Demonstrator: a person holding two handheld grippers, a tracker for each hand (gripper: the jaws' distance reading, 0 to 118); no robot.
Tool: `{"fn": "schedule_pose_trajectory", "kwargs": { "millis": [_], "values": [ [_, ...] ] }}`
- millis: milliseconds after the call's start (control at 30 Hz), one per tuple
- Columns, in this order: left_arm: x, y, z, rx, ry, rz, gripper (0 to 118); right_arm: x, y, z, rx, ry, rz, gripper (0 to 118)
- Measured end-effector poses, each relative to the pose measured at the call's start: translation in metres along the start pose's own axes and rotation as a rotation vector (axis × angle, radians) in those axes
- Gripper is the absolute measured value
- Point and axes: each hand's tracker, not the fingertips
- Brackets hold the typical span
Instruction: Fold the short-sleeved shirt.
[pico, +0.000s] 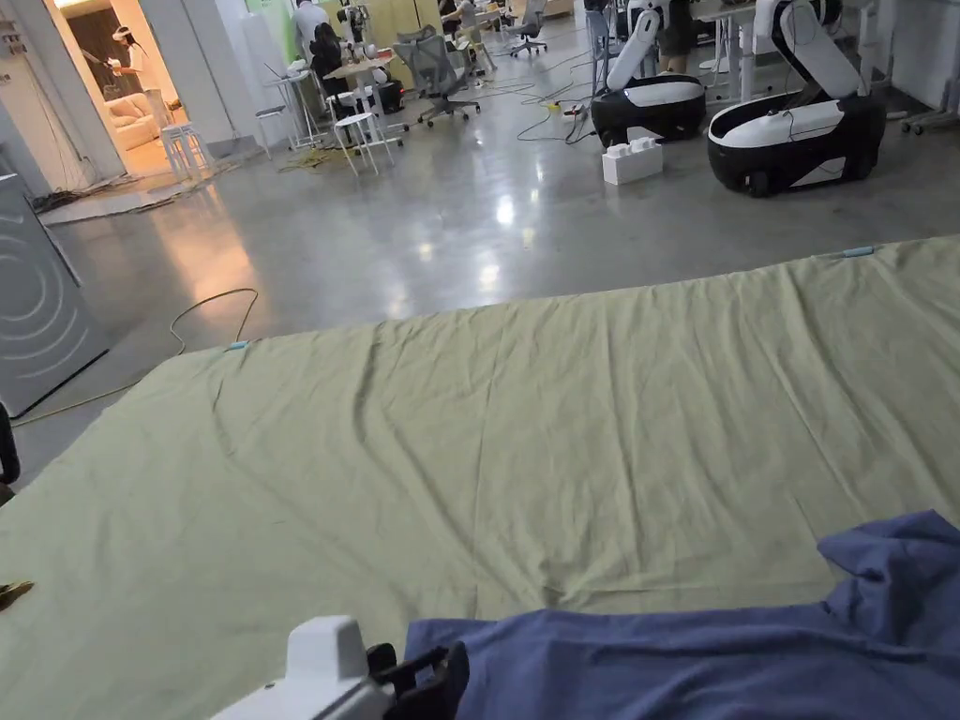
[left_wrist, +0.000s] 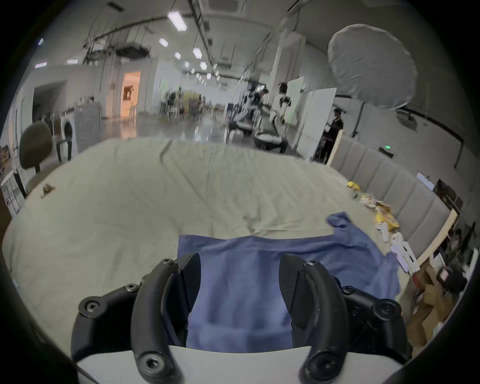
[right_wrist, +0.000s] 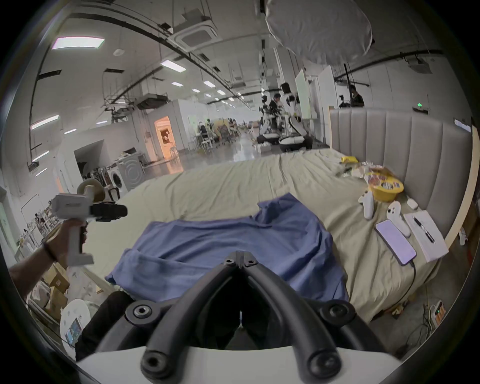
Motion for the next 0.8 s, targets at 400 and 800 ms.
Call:
{"fn": "schedule_pose_trajectory", "kwargs": {
  "millis": [400, 800],
  "values": [
    [-0.035, -0.004, -0.154, -0.256, 0.182, -0.108, 13, 0.030, -0.015, -0.026, -0.151, -0.091, -0.049, 0],
    [-0.019, 0.003, -0.179, -0.423, 0.204, -0.217, 7, 0.112, 0.083, -0.202, -0.280, -0.099, 0.001, 85]
  ]
}}
